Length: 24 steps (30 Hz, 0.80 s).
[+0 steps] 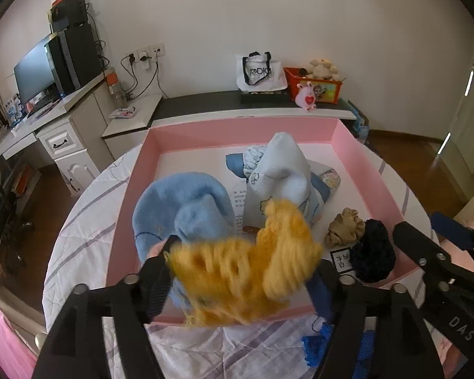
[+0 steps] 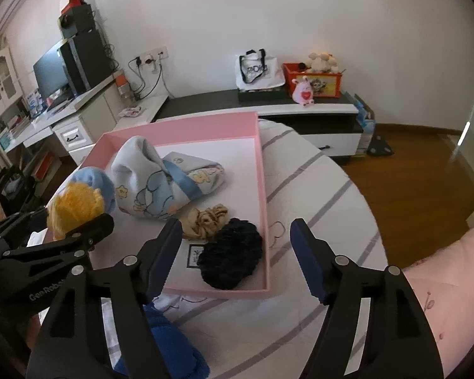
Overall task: Organize soft objects
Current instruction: 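Open the right gripper to drop the black bundle while the left releases the fish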
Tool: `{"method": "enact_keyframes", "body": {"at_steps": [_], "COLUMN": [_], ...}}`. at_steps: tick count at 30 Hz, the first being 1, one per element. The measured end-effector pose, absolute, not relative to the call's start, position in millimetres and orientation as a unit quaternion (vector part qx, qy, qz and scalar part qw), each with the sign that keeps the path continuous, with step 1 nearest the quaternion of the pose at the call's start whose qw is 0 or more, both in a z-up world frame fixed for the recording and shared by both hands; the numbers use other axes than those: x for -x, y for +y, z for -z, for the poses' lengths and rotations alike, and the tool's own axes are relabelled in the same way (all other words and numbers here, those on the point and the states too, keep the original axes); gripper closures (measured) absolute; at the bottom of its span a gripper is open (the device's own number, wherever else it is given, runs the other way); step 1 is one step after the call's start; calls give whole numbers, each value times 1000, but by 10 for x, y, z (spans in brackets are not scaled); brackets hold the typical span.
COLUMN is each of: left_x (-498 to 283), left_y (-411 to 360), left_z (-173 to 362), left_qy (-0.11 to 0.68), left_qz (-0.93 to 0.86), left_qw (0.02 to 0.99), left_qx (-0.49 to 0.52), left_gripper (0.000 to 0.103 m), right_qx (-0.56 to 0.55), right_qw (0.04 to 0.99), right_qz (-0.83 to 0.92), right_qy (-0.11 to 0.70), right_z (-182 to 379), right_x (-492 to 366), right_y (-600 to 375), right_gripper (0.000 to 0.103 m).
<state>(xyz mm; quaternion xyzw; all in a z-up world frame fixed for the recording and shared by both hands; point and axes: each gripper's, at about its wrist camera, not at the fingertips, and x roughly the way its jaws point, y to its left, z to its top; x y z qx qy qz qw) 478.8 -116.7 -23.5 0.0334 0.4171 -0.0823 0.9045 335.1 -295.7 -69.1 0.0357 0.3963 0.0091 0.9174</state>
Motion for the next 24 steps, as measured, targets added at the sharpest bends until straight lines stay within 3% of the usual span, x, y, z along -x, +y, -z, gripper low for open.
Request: {"method": "enact_keyframes", "body": {"at_steps": [2, 4, 15, 24], "left_x": [-4745, -4729, -4500, -4268], "left_y": [-1132, -1109, -1047, -980], "left_z": [234, 247, 177, 89], "left_qy": [414, 414, 411, 407], "left_qz": [80, 79, 74, 79], "left_qw": [906, 906, 908, 909], "left_qx": [-32, -30, -37, -36], "left_gripper": [22, 19, 5, 2], "right_qx": [-39, -44, -42, -36], "right_qw": [917, 916, 915, 916], "right_qz": [-5, 0, 2, 1], "right_qy": [398, 398, 400, 401], "right_z": [691, 694, 686, 652], "right_x": [-3354, -3341, -3280, -3132], "right_y": [-2999, -3025, -3022, -2943], "right_gripper": [33, 25, 22, 22]}}
